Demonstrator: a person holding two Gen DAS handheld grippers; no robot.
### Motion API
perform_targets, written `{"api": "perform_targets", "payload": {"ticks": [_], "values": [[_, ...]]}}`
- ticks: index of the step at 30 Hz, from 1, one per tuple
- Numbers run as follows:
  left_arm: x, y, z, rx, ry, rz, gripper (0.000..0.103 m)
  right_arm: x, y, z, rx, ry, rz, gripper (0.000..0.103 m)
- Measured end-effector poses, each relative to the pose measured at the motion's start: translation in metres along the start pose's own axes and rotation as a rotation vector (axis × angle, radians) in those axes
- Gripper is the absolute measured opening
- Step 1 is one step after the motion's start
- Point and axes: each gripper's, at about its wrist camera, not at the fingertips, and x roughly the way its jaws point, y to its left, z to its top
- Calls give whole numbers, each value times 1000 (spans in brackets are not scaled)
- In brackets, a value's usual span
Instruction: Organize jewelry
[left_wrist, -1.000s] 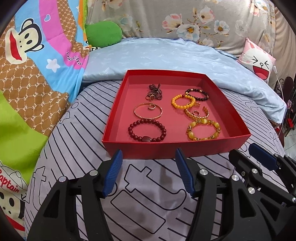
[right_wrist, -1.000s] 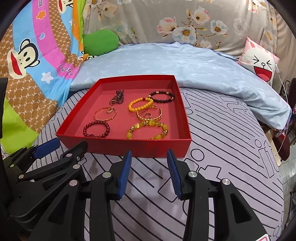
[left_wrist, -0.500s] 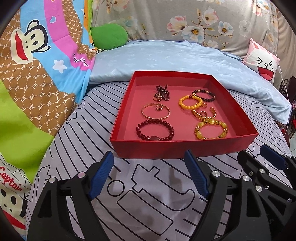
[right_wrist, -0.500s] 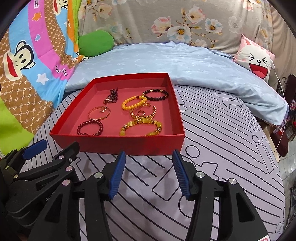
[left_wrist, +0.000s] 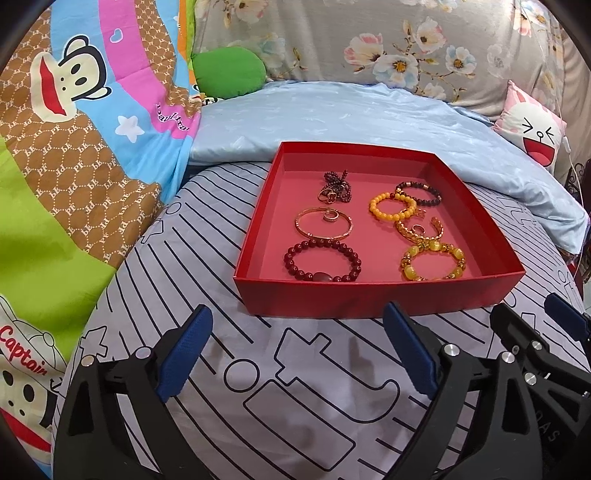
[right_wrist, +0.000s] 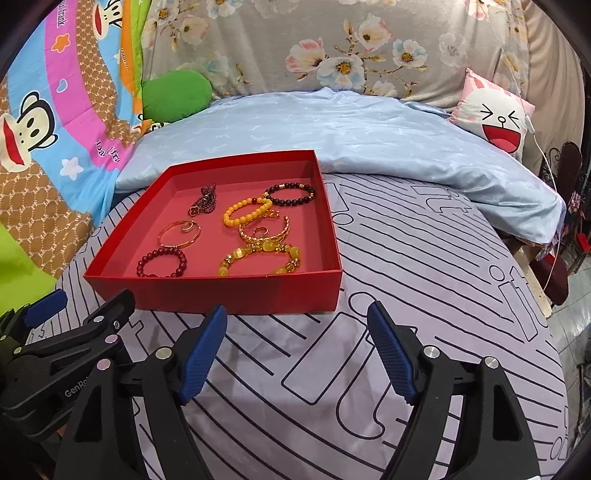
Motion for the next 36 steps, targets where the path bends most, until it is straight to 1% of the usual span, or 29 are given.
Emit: {"api": "perform_targets", "payload": {"ticks": [5,8,12,17,23,24,25,26,36], "values": [[2,2,0,-4,3,2,89,3,-1,-1,11,15,5,76],[2,3,-1,-9,4,4,89,3,0,-1,10,10,-2,78],[3,4,0,-15,5,5,89,2,1,-1,5,0,-7,84],[5,5,0,-17,7,10,89,0,2,0,-5,-12,-10,84],[5,7,0,-18,7,13,91,-1,2,-1,1,-22,-15,87],[5,7,0,-17,7,15,91,-1,1,0,2,-26,-20,89],[5,7,0,-18,6,20,91,-2,0,0,3,-31,-25,96],[4,7,0,-18,2,25,92,-3,0,0,5,-38,-25,97],[2,6,-1,-12,1,40,92,-3,-2,0,18,-29,-27,97]]}}
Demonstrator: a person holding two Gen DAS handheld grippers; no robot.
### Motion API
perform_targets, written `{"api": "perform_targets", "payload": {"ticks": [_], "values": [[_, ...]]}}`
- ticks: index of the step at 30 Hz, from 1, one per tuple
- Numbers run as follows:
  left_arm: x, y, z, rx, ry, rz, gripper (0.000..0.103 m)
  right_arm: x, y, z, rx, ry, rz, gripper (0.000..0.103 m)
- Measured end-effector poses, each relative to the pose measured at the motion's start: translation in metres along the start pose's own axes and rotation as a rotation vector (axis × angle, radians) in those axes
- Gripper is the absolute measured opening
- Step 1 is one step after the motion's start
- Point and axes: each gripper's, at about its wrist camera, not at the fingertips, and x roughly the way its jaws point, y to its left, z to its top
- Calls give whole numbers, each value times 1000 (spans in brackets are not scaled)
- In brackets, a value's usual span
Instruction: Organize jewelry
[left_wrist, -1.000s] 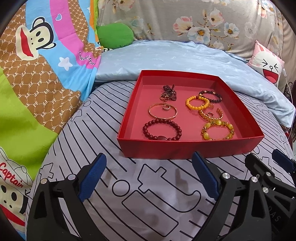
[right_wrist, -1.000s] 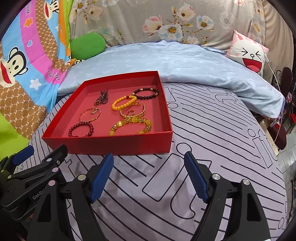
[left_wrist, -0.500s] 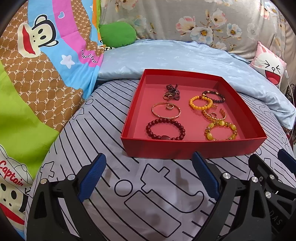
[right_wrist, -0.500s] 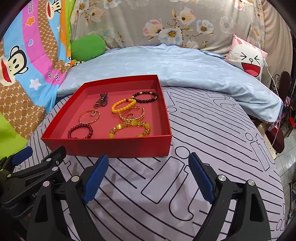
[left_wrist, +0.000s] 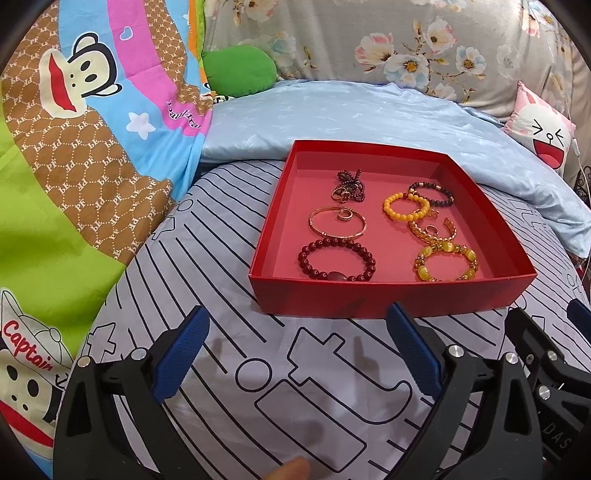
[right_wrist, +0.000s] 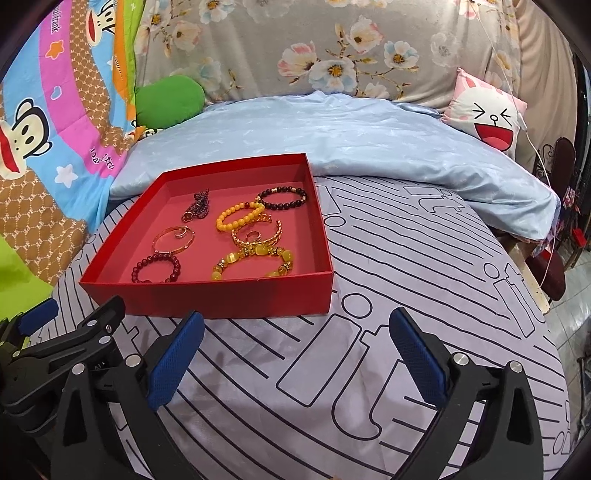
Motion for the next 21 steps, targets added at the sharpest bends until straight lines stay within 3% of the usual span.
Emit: {"api": "perform_targets", "payload": {"ticks": [21], "values": [[-1,3,0,-8,1,5,92,0,1,-3,-1,9,1,97]]}}
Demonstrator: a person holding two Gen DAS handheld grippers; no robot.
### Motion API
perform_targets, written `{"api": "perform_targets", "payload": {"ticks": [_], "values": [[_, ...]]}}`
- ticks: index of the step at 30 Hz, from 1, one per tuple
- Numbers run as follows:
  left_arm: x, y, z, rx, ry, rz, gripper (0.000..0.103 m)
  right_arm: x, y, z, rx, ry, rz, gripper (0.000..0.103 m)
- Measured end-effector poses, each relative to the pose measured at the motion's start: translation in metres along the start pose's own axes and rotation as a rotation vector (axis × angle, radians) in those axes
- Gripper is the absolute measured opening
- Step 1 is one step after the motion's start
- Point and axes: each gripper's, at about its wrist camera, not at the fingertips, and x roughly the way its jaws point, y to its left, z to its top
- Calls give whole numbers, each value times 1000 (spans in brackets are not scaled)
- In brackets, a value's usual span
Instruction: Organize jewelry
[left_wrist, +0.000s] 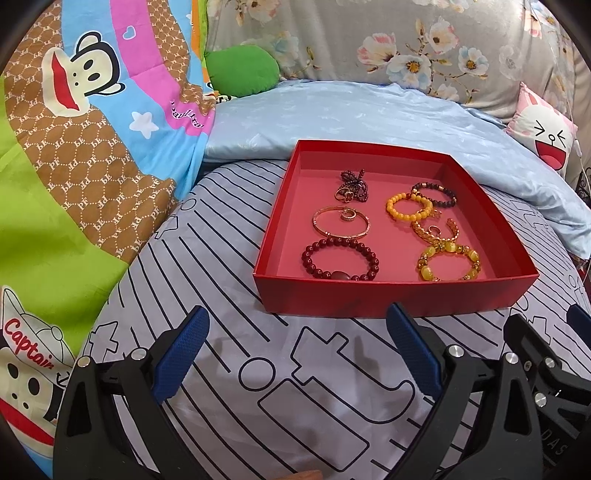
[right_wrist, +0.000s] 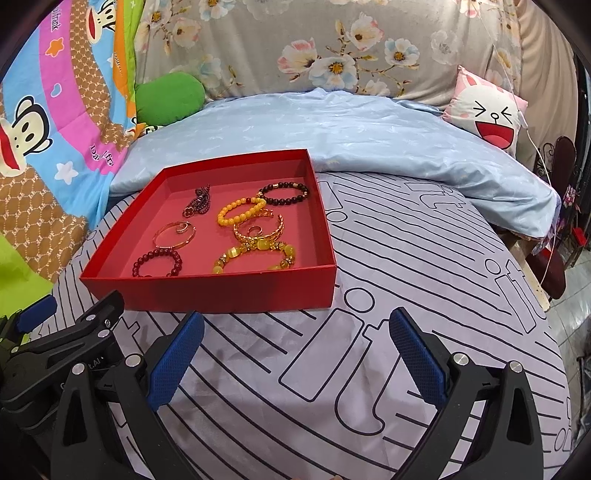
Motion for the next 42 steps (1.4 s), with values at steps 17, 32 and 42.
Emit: {"api": "perform_targets", "payload": {"ticks": [17,32,42], "values": [[0,0,0,-1,0,1,92,0,-1,0,4,2,-1,97],[0,1,1,-5,0,7,92,0,-1,-1,-3,4,-5,97],[0,1,2,-7,1,6,92,0,-1,0,-3,4,-4,97]]}}
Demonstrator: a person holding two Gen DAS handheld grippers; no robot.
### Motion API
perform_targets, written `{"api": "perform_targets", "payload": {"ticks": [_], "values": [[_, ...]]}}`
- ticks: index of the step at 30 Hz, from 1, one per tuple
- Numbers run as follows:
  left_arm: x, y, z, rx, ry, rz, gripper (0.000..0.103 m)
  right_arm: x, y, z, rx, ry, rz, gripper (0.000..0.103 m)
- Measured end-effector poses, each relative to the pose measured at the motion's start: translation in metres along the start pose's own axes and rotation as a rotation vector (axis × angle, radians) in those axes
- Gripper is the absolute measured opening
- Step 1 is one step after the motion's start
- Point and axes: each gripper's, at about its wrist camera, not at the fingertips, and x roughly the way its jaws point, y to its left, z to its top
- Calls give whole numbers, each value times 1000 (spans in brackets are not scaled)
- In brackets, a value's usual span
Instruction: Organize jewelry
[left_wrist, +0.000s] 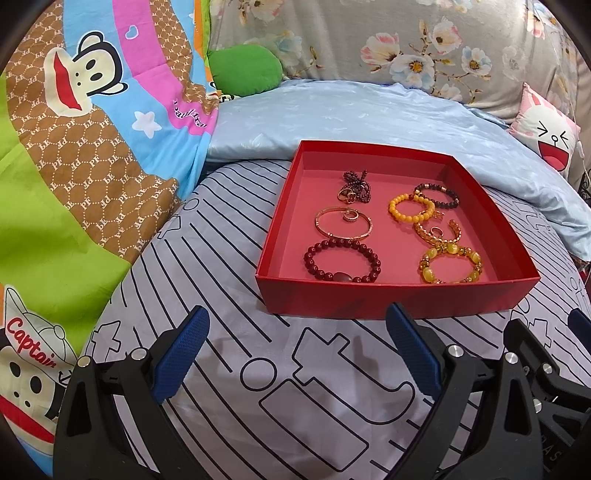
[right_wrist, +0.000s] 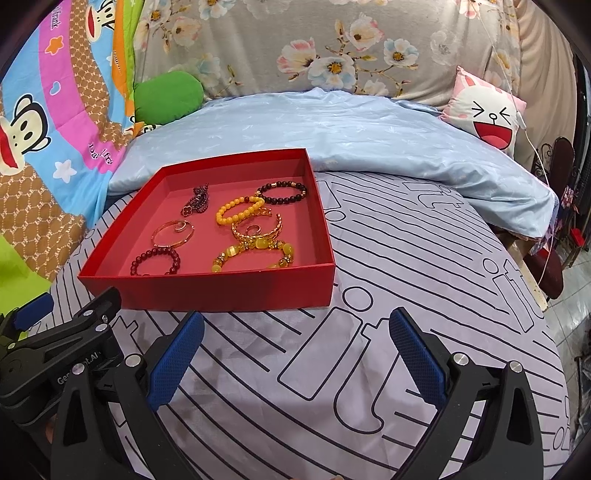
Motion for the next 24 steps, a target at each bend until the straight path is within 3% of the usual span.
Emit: {"api": "perform_targets", "payload": {"ticks": [24], "values": [[-3,3,5,-17,13,4,91,-3,-3,2,0,-6,-6,97]]}}
